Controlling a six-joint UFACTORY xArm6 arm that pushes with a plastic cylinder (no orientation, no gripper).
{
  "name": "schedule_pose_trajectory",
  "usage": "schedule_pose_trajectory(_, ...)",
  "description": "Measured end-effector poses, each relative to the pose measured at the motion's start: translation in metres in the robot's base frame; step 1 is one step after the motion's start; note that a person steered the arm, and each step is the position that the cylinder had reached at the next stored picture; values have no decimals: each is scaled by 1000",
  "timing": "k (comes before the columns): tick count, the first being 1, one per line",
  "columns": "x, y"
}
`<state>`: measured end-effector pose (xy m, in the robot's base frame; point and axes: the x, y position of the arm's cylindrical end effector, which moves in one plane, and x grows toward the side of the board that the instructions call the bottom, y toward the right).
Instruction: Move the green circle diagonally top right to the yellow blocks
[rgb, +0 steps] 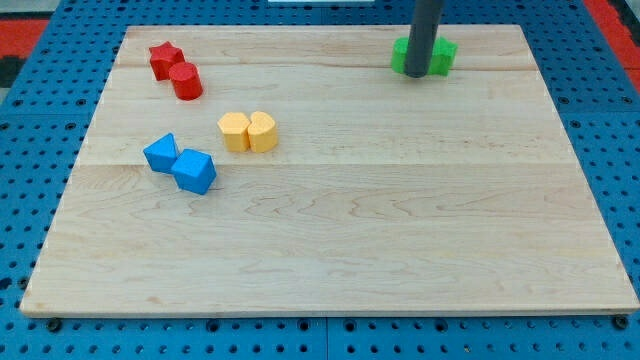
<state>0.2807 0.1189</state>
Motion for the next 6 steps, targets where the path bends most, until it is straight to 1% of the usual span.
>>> schedule_pose_trajectory(1,-18,0)
schedule_pose_trajectory(2,-9,16)
schedule_pose_trajectory(3,-12,32)
schedule_pose_trajectory(4,-46,23)
schedule_pose_trajectory(5,-67,-1)
schedule_pose_trajectory(6,-64,-29)
